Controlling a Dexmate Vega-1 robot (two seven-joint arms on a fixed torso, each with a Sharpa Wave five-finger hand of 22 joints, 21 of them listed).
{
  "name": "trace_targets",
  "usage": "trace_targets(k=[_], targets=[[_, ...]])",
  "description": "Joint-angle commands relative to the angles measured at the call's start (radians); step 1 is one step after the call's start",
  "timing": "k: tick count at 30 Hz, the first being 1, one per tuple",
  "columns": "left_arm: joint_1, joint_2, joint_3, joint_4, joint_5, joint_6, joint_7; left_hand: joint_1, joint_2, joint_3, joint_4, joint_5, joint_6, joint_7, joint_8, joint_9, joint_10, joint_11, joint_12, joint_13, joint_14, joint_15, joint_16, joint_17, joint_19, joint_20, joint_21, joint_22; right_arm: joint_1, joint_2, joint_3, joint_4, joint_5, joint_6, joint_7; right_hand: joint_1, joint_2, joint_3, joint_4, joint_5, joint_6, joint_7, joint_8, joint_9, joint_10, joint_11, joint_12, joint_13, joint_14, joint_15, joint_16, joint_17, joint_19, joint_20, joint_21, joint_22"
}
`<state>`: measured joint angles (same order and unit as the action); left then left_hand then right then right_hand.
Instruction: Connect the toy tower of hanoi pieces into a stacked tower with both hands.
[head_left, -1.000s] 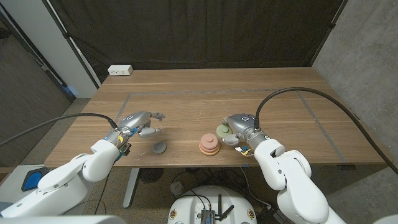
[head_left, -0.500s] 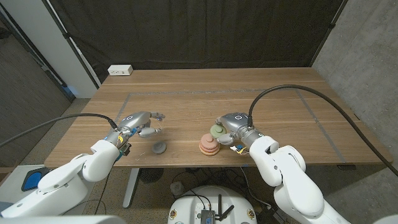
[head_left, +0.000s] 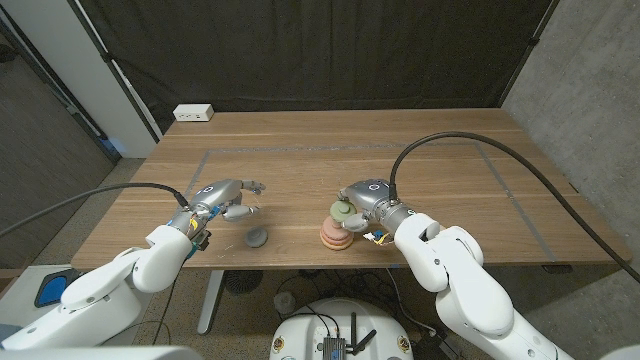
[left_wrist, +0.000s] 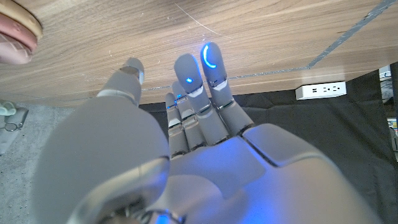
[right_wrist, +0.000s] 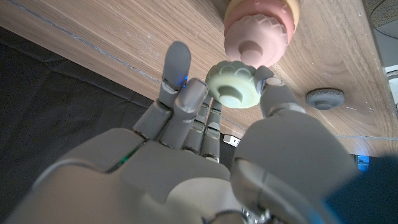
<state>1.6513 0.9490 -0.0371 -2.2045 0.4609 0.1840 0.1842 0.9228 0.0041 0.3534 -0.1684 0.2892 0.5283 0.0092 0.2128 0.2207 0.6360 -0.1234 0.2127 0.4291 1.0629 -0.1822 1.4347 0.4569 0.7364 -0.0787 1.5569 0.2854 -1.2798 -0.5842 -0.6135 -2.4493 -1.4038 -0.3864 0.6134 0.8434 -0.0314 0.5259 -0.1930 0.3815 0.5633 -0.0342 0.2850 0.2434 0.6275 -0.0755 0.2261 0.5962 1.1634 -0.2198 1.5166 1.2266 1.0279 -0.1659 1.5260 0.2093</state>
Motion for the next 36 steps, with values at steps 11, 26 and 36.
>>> trace_targets(k=[11, 26, 36], targets=[[0.006, -0.008, -0.003, 0.0, -0.002, -0.01, 0.004, -0.001, 0.002, 0.008, 0.004, 0.0, 0.014, 0.002, 0.001, 0.006, 0.008, 0.0, 0.001, 0.005, 0.011, -0.037, 0.0, 0.005, 0.007, -0.129, -0.001, 0.005, 0.087, -0.008, -0.043, 0.023, 0.028, 0.03, 0.061, 0.062, 0.056, 0.038, 0.029, 0.005, 0.012, -0.007, 0.004, 0.004, 0.05, -0.042, -0.005, 0.031, 0.009, 0.002, 0.007, 0.003, 0.01, -0.055, -0.005, 0.0], [0.0, -0.01, -0.002, -0.003, 0.003, -0.009, 0.001, -0.002, 0.002, 0.011, 0.004, 0.0, 0.014, 0.002, 0.0, 0.007, 0.008, 0.0, 0.0, 0.006, 0.011, -0.037, 0.0, 0.006, 0.006, -0.129, -0.002, 0.005, 0.104, -0.005, -0.053, 0.038, 0.034, 0.019, 0.089, 0.061, 0.056, 0.039, 0.029, 0.006, 0.013, -0.006, 0.003, 0.004, 0.053, -0.04, -0.006, 0.033, 0.007, 0.002, 0.008, 0.003, 0.01, -0.055, -0.007, 0.0], [-0.001, -0.012, -0.003, 0.002, -0.004, -0.012, 0.004, -0.002, 0.002, 0.014, 0.003, -0.001, 0.015, 0.002, 0.0, 0.007, 0.01, -0.003, 0.001, 0.008, 0.012, -0.037, 0.001, 0.008, 0.006, -0.129, -0.001, 0.007, 0.125, 0.0, -0.067, 0.06, 0.049, 0.015, 0.101, 0.06, 0.056, 0.04, 0.029, 0.006, 0.012, -0.006, 0.002, 0.004, 0.054, -0.042, -0.007, 0.034, 0.006, 0.002, 0.008, 0.003, 0.01, -0.055, -0.007, 0.0]])
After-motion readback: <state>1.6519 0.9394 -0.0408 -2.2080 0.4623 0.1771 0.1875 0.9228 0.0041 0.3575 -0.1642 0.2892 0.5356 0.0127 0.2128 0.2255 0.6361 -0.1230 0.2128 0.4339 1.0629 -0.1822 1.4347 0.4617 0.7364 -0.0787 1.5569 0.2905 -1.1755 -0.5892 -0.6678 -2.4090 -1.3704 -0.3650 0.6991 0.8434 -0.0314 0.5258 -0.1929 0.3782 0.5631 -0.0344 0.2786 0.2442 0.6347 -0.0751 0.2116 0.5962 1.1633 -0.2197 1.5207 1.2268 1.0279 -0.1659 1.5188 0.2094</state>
